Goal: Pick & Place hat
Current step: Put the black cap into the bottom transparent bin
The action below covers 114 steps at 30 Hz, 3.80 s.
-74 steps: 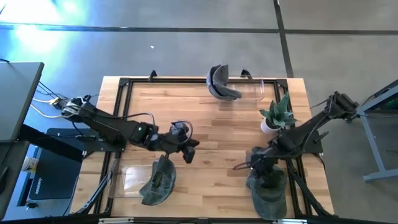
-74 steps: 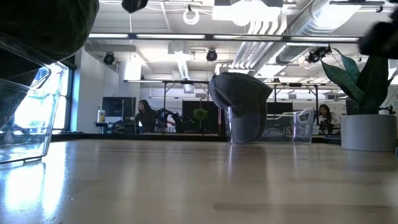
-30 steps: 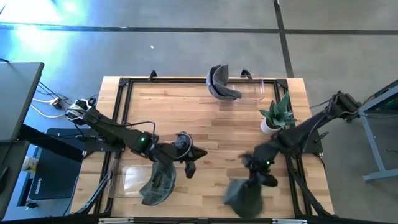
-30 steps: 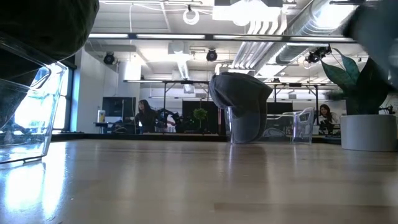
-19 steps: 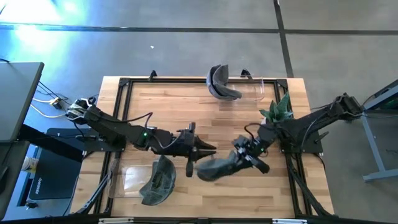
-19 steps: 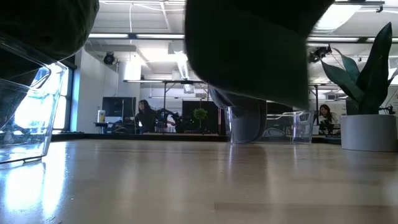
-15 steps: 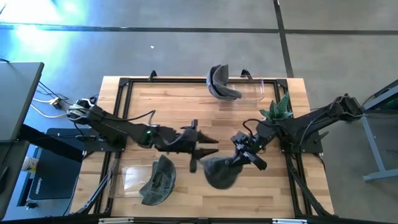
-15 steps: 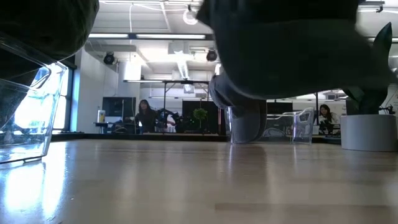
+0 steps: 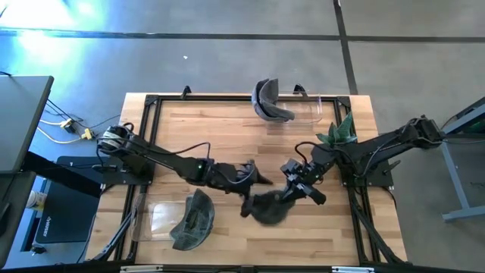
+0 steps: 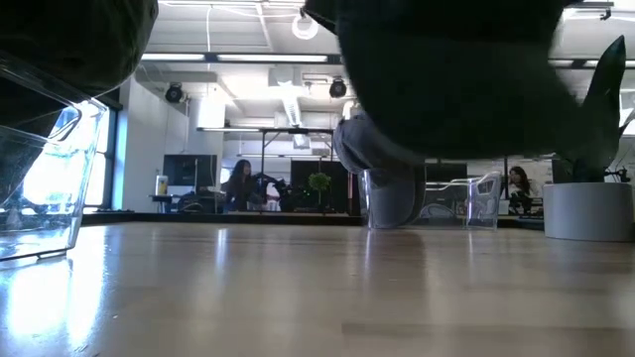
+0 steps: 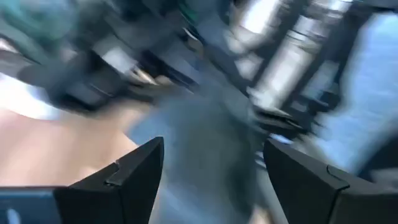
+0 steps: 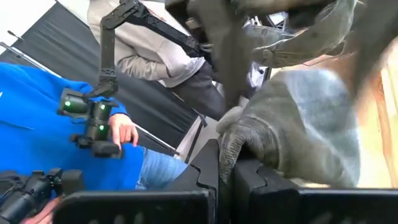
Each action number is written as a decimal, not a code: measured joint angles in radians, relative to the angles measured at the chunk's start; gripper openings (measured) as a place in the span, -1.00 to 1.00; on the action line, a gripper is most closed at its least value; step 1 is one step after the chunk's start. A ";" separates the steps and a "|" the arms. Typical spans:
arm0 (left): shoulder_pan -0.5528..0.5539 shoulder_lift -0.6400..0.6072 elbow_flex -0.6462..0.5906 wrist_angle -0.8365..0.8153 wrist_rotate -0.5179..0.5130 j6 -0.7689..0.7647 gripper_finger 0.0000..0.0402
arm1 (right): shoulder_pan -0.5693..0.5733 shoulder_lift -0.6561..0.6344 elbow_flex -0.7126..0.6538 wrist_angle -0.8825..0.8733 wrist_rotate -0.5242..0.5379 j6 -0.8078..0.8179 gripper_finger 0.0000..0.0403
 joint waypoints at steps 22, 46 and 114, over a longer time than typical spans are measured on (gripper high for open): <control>-0.073 0.022 0.235 -0.074 0.360 -0.025 -0.90 | 0.112 -0.001 0.000 0.108 -0.097 0.114 -0.80; -0.071 0.022 0.582 -0.633 0.235 0.061 -0.99 | 0.386 -0.001 0.006 0.187 0.300 -0.530 -0.04; -0.030 0.100 0.587 -0.290 0.764 -0.119 0.07 | 0.321 0.000 0.235 -0.038 0.215 -0.275 -0.98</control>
